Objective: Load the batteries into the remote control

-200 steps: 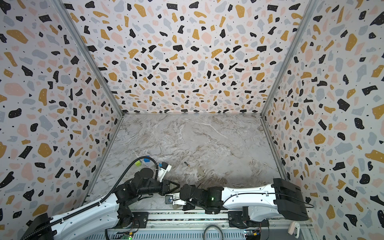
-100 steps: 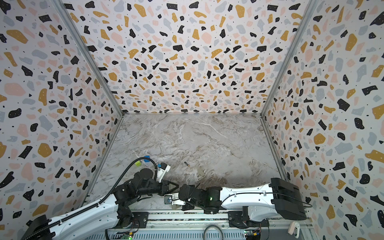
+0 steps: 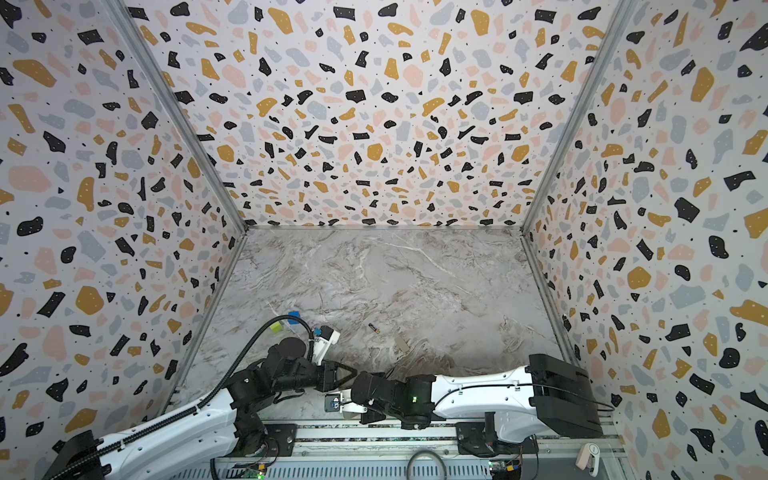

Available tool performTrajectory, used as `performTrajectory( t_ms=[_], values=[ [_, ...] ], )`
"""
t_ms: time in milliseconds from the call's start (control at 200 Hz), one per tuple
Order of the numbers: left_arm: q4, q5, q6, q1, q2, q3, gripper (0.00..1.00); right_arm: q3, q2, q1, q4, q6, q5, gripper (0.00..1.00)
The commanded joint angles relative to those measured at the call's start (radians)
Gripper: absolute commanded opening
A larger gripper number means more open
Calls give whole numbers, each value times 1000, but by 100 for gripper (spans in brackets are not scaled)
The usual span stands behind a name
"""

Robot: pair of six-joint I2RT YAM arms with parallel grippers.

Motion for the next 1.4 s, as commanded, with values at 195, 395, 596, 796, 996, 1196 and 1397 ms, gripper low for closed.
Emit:
performTrajectory(
  t_ms=[195,395,596,796,996,1196,1397],
  values=[
    [194,82,-38,-7,-43,38,0,-1,37,5,-88,-2,14,11],
    [193,51,-39,-6,-50,21,0,4,-15,6,-93,27,71,9],
    [189,-18,-38,-4,-60,0,0,-38,-239,0,-59,161,132,20],
    [214,-59,-79,7,-55,-31,0,-68,-421,-88,-104,294,161,46],
    [204,-88,-80,39,-65,-52,0,-32,-405,-328,-158,349,37,55],
    [169,-74,-89,154,-144,-97,0,67,-161,-486,-155,367,-75,56],
    [154,-56,-91,215,-207,-137,0,203,103,-545,-166,343,-125,54]
  ],
)
